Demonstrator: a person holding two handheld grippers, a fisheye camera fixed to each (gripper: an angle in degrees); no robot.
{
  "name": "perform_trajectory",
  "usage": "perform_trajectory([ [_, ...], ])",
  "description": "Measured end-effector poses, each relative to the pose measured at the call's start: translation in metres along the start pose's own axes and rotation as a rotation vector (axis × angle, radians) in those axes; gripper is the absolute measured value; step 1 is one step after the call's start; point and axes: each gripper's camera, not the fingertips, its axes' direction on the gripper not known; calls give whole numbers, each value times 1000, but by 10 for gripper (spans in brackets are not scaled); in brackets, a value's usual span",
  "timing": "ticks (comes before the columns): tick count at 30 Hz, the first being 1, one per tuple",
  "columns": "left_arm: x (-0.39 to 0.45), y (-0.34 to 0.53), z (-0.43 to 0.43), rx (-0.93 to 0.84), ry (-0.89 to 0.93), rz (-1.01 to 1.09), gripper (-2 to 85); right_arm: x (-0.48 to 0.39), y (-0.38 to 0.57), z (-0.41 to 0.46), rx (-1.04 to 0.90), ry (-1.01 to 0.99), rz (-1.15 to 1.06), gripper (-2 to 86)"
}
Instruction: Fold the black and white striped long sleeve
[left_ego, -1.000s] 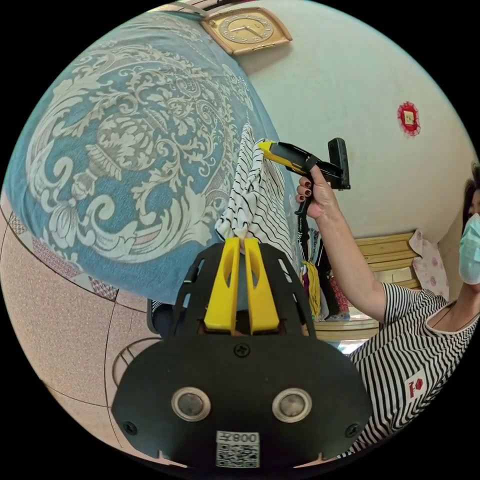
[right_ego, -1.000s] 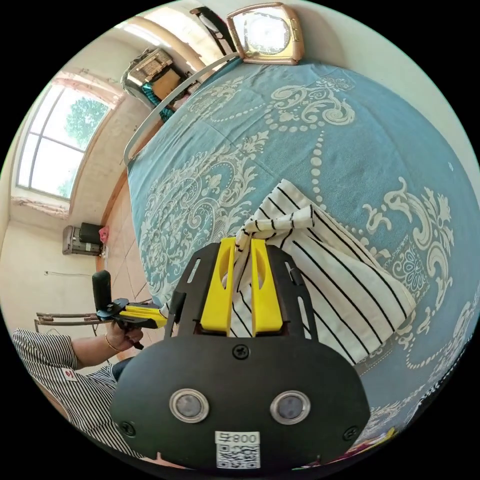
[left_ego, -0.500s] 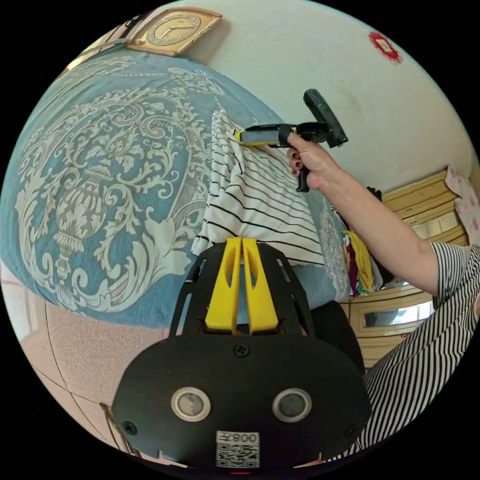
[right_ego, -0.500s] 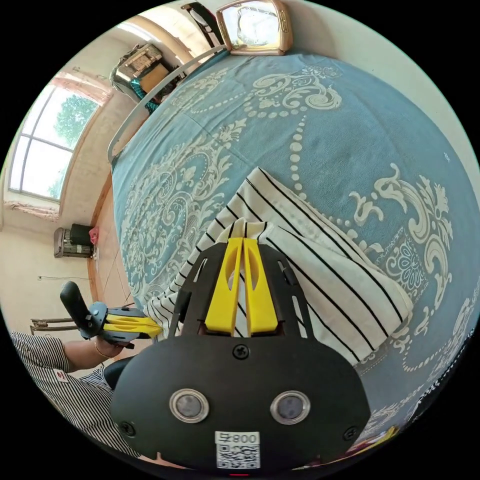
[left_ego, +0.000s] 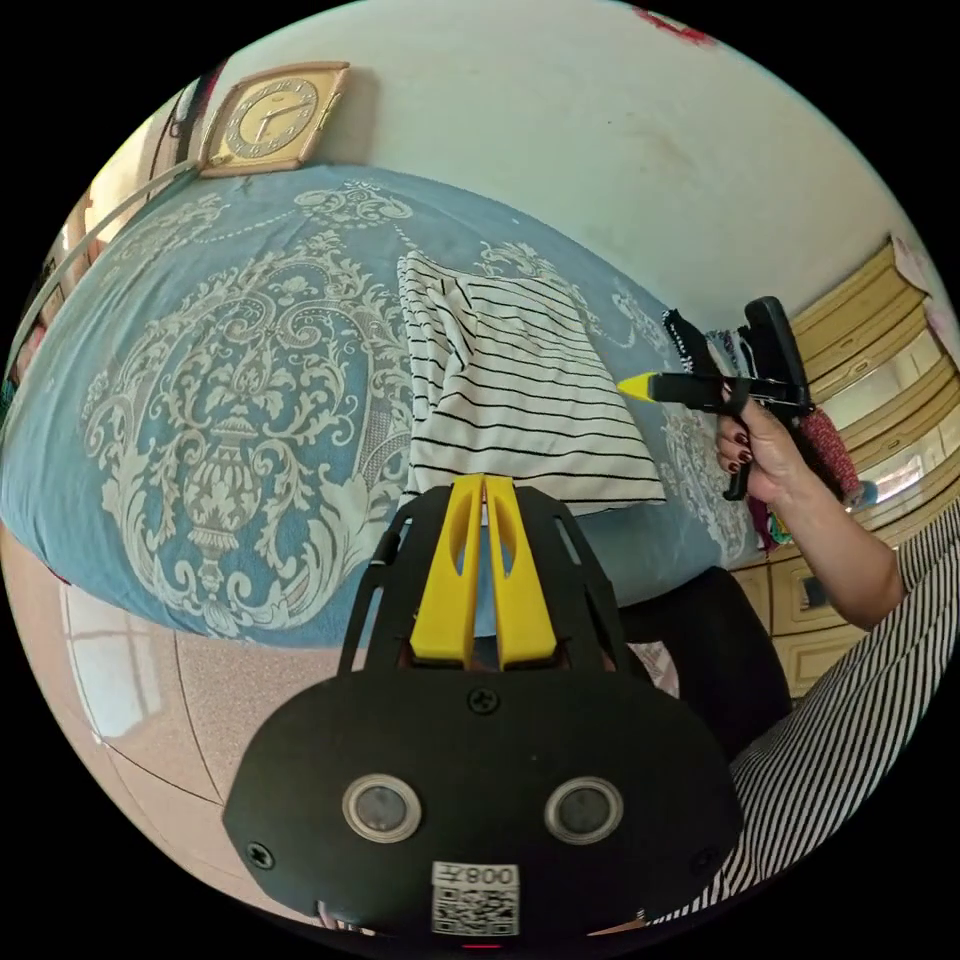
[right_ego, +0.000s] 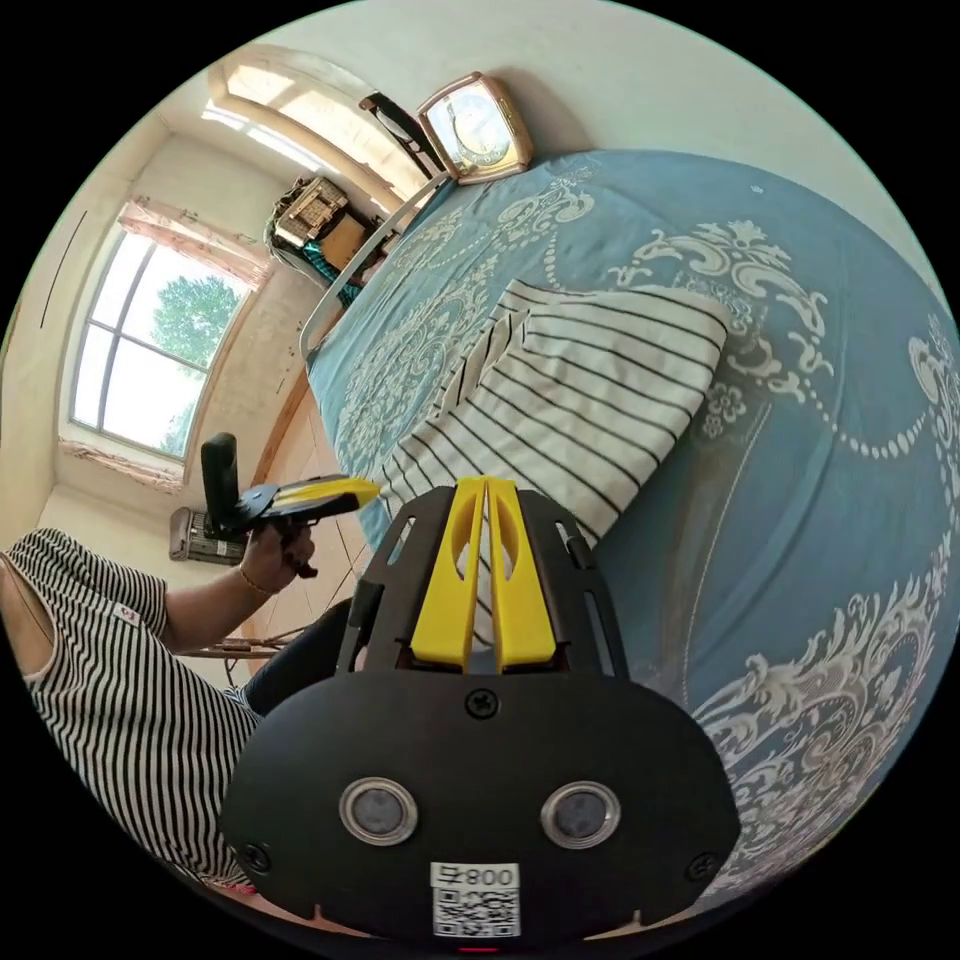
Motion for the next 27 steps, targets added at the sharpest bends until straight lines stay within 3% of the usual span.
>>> perform_trajectory([
  [3, 21, -9, 25, -137, -112, 45, 3, -7, 47, 10, -77, -14, 11, 1],
  [9, 55, -18, 3, -126, -144, 36, 4, 5, 80, 30, -158, 21, 36, 2],
  [13, 102, -20, -22, -67, -90, 109, 8, 16, 101, -8, -60, -28, 45, 5],
  [19, 189, -25, -1, -123, 27, 274, 39, 87, 184, -51, 108, -286, 277, 25],
  [27, 268, -39, 56, -265, -176, 518, 63, 154, 269, -52, 150, -463, 475, 84],
])
